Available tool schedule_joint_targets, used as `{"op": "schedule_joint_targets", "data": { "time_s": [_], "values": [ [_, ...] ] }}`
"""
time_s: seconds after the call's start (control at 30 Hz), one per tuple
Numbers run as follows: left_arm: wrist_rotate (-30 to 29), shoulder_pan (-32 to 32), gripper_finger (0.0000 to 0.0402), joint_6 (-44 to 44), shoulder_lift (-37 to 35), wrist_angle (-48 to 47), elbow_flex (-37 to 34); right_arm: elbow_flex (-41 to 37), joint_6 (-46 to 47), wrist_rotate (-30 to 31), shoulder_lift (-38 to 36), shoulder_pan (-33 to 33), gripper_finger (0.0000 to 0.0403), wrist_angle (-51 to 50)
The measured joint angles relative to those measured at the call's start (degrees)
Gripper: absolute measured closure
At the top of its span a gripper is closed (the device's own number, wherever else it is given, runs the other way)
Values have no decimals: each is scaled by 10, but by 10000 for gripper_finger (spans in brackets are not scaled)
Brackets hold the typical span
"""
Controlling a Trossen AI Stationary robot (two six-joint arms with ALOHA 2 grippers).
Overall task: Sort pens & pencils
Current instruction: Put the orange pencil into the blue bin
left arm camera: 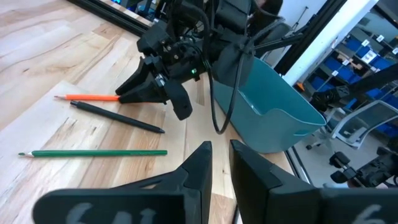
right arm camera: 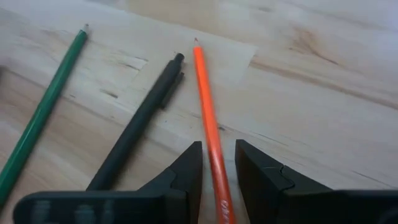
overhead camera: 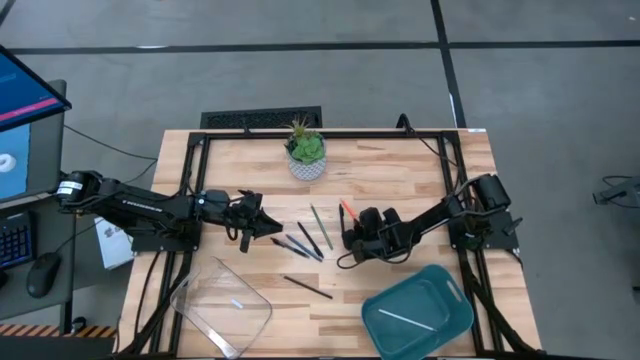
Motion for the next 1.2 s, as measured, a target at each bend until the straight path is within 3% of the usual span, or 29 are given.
{"op": "schedule_joint_targets", "data": {
  "time_s": [1.2],
  "values": [
    [0, 0, 356, 0, 0, -1, 0, 0, 12, 24, 14, 7, 285, -11]
  ]
}}
